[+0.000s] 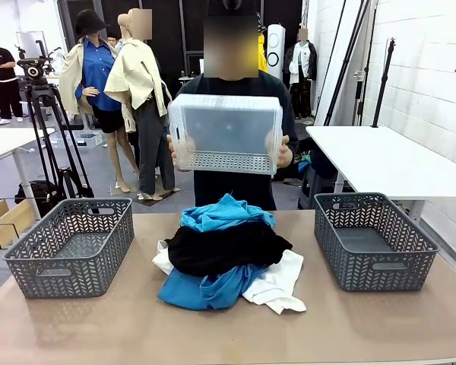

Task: Sort the tops and bottoms.
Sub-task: Lift clothes from the center of the table with your left hand.

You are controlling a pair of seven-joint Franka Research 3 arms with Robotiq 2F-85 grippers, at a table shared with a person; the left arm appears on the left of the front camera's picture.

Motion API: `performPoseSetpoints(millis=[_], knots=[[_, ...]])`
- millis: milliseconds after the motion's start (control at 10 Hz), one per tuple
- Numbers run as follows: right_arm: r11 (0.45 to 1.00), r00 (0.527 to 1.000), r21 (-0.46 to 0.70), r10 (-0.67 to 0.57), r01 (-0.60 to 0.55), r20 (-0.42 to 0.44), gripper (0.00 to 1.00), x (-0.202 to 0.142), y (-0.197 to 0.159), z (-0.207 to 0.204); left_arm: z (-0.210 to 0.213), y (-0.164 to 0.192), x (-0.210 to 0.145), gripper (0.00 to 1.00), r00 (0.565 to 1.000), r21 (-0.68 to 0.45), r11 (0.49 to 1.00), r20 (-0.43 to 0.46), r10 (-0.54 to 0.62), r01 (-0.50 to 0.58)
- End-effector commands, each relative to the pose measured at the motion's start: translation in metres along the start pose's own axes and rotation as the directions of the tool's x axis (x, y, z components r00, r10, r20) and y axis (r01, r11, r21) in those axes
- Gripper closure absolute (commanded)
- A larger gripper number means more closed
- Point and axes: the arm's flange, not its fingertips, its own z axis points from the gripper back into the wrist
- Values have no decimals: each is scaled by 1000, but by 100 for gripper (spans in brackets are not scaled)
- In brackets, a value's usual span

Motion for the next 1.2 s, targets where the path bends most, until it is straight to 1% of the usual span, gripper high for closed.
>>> performPoseSetpoints(millis=[0, 1100], knots=[[1000, 1000, 2, -4, 4, -3, 0, 0, -2, -3, -1, 2, -2, 0, 1000, 6, 1000, -8, -3, 3], [1000, 1000, 2, -4, 4, -3, 0, 0, -2, -3, -1, 2, -2, 0, 1000, 6, 1000, -8, -3, 3]])
